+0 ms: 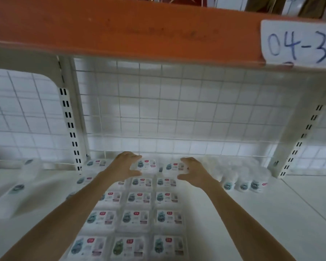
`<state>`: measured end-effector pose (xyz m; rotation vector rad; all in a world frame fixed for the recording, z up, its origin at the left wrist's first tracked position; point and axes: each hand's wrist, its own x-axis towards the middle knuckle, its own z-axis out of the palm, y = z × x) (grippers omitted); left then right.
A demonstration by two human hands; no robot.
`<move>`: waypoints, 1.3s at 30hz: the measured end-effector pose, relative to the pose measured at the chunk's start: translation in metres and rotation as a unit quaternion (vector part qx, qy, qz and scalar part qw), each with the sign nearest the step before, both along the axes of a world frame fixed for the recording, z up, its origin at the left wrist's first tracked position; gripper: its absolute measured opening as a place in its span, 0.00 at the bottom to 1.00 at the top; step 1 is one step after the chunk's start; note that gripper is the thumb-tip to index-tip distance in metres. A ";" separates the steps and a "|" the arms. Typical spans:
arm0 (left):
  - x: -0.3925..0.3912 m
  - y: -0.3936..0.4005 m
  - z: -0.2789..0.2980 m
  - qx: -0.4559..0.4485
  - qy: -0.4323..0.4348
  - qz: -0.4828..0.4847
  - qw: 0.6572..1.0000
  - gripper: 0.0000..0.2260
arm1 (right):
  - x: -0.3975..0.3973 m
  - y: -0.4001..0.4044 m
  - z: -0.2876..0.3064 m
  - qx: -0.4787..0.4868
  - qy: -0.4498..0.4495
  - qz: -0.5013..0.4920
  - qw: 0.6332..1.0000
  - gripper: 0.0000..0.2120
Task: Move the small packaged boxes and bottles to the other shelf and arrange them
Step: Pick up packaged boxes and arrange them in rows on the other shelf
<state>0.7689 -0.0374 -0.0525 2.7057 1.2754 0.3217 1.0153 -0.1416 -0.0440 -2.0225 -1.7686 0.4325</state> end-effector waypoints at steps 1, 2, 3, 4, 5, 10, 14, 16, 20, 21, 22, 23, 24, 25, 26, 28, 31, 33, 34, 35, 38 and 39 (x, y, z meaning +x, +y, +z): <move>-0.002 0.002 -0.003 0.005 0.002 -0.001 1.000 0.30 | -0.002 0.004 -0.003 -0.007 -0.001 -0.003 1.000 0.34; -0.005 0.006 -0.007 0.011 -0.002 0.000 1.000 0.29 | -0.004 0.007 -0.005 -0.013 0.001 -0.006 1.000 0.34; -0.007 0.008 -0.010 0.016 -0.013 0.003 1.000 0.27 | -0.005 0.010 -0.007 -0.018 0.008 -0.008 1.000 0.34; -0.009 0.010 -0.013 0.021 -0.027 0.007 0.999 0.26 | -0.007 0.012 -0.010 -0.020 0.019 -0.009 1.000 0.34; -0.012 0.011 -0.014 0.022 -0.041 0.008 0.999 0.26 | -0.009 0.014 -0.012 -0.018 0.031 -0.011 0.999 0.33; -0.017 0.008 -0.018 0.022 -0.055 -0.012 0.998 0.30 | -0.018 0.018 -0.022 0.040 0.077 -0.028 0.996 0.29; -0.011 0.007 -0.018 0.048 -0.067 0.004 0.997 0.28 | -0.020 0.019 -0.027 0.079 0.105 -0.066 0.989 0.24; -0.008 0.007 -0.018 0.062 -0.068 0.016 0.996 0.26 | -0.021 0.019 -0.028 0.089 0.119 -0.075 0.986 0.22; -0.008 0.009 -0.020 0.061 -0.082 0.008 0.995 0.19 | -0.025 0.017 -0.033 0.107 0.140 -0.096 0.980 0.21; -0.008 0.010 -0.020 0.068 -0.078 0.004 0.995 0.18 | -0.026 0.016 -0.034 0.114 0.142 -0.101 0.978 0.21; -0.009 0.010 -0.020 0.076 -0.069 0.002 0.995 0.18 | -0.028 0.016 -0.035 0.121 0.142 -0.107 0.977 0.21; -0.008 0.011 -0.020 0.085 -0.055 0.002 0.995 0.18 | -0.029 0.016 -0.036 0.127 0.142 -0.113 0.975 0.21; -0.008 0.011 -0.019 0.094 -0.040 0.002 0.995 0.18 | -0.030 0.016 -0.037 0.131 0.144 -0.119 0.974 0.20; -0.007 0.010 -0.018 0.103 -0.024 0.001 0.994 0.18 | -0.032 0.017 -0.037 0.132 0.145 -0.125 0.973 0.20; -0.006 0.010 -0.017 0.112 -0.012 0.001 0.994 0.19 | -0.033 0.017 -0.038 0.131 0.144 -0.130 0.972 0.20; -0.004 0.009 -0.015 0.129 0.007 0.001 0.992 0.19 | -0.034 0.017 -0.037 0.123 0.132 -0.137 0.974 0.19; -0.003 0.006 -0.012 0.137 0.021 0.001 0.990 0.19 | -0.037 0.015 -0.033 0.093 0.094 -0.127 0.983 0.19; -0.004 0.003 -0.012 0.117 0.021 -0.001 0.993 0.20 | -0.038 0.010 -0.029 0.083 0.076 -0.113 0.987 0.21; -0.005 0.001 -0.011 0.106 0.016 -0.002 0.994 0.21 | -0.039 0.006 -0.027 0.086 0.063 -0.109 0.988 0.22; -0.007 -0.002 -0.011 0.101 0.009 -0.003 0.995 0.23 | -0.038 0.000 -0.024 0.094 0.048 -0.105 0.989 0.22; -0.019 -0.015 -0.008 0.116 -0.007 -0.004 0.993 0.26 | -0.037 -0.027 -0.013 0.118 0.002 -0.089 0.989 0.20; -0.024 -0.022 -0.006 0.123 -0.013 -0.007 0.992 0.26 | -0.036 -0.039 -0.008 0.124 -0.018 -0.082 0.989 0.19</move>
